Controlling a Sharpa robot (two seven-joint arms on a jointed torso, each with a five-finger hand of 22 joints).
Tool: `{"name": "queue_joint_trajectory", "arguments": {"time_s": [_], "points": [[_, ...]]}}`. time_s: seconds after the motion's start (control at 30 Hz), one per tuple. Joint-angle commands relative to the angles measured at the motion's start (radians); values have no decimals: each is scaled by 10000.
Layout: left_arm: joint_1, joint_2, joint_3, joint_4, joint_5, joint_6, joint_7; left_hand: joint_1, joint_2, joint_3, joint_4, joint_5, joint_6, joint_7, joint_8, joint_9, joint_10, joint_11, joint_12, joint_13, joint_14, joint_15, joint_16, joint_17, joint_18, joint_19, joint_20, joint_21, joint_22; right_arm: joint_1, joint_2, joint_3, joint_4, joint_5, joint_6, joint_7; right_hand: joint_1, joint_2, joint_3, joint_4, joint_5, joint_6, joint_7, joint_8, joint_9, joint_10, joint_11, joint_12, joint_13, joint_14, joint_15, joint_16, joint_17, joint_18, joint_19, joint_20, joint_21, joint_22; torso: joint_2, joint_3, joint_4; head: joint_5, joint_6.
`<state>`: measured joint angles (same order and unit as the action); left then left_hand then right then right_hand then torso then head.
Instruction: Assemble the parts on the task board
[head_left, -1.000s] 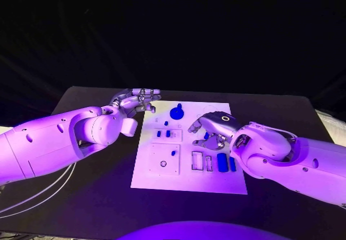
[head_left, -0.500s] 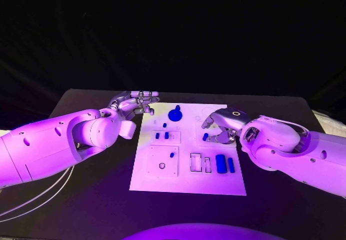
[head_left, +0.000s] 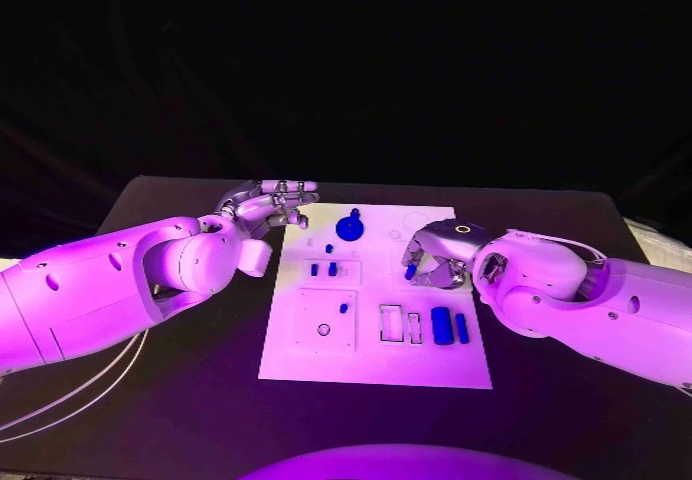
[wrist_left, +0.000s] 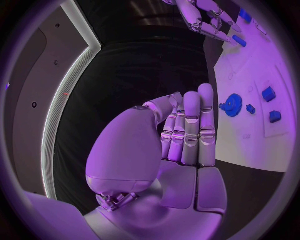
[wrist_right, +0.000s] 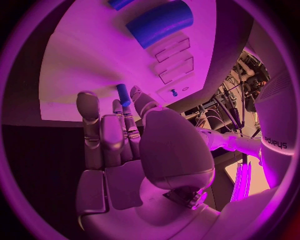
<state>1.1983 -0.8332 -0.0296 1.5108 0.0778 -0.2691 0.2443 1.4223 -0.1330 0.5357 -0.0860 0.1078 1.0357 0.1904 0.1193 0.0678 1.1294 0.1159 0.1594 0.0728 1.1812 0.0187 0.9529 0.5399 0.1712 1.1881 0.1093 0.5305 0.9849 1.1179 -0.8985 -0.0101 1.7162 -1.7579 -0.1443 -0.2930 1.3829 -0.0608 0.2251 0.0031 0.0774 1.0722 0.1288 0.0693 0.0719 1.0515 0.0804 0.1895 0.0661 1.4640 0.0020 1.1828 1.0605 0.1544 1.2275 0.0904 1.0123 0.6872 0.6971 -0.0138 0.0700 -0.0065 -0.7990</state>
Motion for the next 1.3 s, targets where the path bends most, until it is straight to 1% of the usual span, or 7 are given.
{"name": "queue_joint_trajectory", "arguments": {"time_s": [0.03, 0.27, 0.6, 0.77, 0.9, 0.97, 1.3], "points": [[3, 33, 6, 16, -39, 122, 110, -48, 4, -9, -62, 32, -63, 29, -9, -10, -60, -4, 74, -7, -40, -13, -25, -13, 99, -75, -18, 64, 23, -42, 101, -7, -67, -134, 414, 40, 43, 178, 132, 15, -82, 161, -17, 74, 19, 178, -31, 43, -29, 266, -84, 54, 31, -13, 162, -15, 153, 202, -2, 10, 12, 21, 3], [3, 45, 6, 14, -39, 117, 125, -48, 4, -9, -62, 32, -63, 29, -9, -10, -60, -4, 74, -7, -40, -13, -25, -13, 99, -75, -18, 64, 23, -83, 240, -11, -192, -170, 424, 21, 205, 343, 443, 2, -222, 405, -17, 103, 36, 495, -58, -7, -35, 316, -120, 240, 240, -91, 394, -34, 474, 650, -10, -3, -1, 28, -23], [3, 34, 6, 8, -39, 122, 108, -48, 4, -9, -62, 32, -63, 29, -9, -10, -60, -4, 74, -7, -40, -13, -25, -13, 99, -75, -18, 64, 23, -104, 279, -13, -278, -610, 283, -231, 653, 476, 1282, -354, -279, 783, -39, 160, 77, 1052, -161, -181, -25, 389, -219, 594, 606, -224, 776, -108, 1099, 1482, -9, 2, 14, 21, -36], [2, 25, 6, 3, -39, 122, 91, -48, 4, -9, -62, 32, -63, 29, -9, -10, -60, -4, 74, -7, -40, -13, -25, -13, 99, -75, -18, 64, 23, -112, 194, -12, -125, -734, -245, -205, 927, 505, 1751, -661, -288, 873, -13, 162, 86, 1344, -186, -214, 3, 398, -238, 692, 709, -324, 986, -149, 1503, 2072, -12, 4, -11, 17, -38], [-1, 17, 6, 20, -55, 130, 25, -62, 18, -9, -63, 30, -57, 28, 2, -6, -53, -5, 94, -3, -42, -11, -20, -17, 99, -83, -13, 70, 33, -105, 66, -4, 63, -660, -536, -179, 873, 415, 1985, -773, -290, 903, 38, 140, 81, 1500, -171, -267, 7, 387, -240, 710, 716, -355, 1034, -142, 1646, 2252, -7, 10, 4, 25, -29], [-2, 8, 6, 27, -65, 133, 4, -63, 24, -7, -62, 31, -56, 28, 4, -5, -54, -5, 96, -3, -42, -10, -19, -18, 100, -84, -13, 71, 34, -88, -11, 4, 170, -586, -644, -156, 843, 386, 2015, -785, -290, 904, 43, 132, 78, 1513, -168, -286, 6, 382, -241, 706, 707, -358, 1035, -137, 1662, 2271, -5, -6, -5, 13, -36], [-4, 4, 7, 27, -80, 43, -24, -74, 28, -4, -67, 32, -77, 34, -1, -8, -82, 2, 95, -7, -44, -7, -15, -22, 101, -89, -10, 76, 42, 241, -478, 87, 947, -259, -1132, 14, 647, 274, 2154, -788, -289, 928, 68, 103, 72, 1553, -150, -400, -1, 367, -230, 715, 704, -376, 1050, -110, 1765, 2404, -9, -8, 10, 0, -43]]}}
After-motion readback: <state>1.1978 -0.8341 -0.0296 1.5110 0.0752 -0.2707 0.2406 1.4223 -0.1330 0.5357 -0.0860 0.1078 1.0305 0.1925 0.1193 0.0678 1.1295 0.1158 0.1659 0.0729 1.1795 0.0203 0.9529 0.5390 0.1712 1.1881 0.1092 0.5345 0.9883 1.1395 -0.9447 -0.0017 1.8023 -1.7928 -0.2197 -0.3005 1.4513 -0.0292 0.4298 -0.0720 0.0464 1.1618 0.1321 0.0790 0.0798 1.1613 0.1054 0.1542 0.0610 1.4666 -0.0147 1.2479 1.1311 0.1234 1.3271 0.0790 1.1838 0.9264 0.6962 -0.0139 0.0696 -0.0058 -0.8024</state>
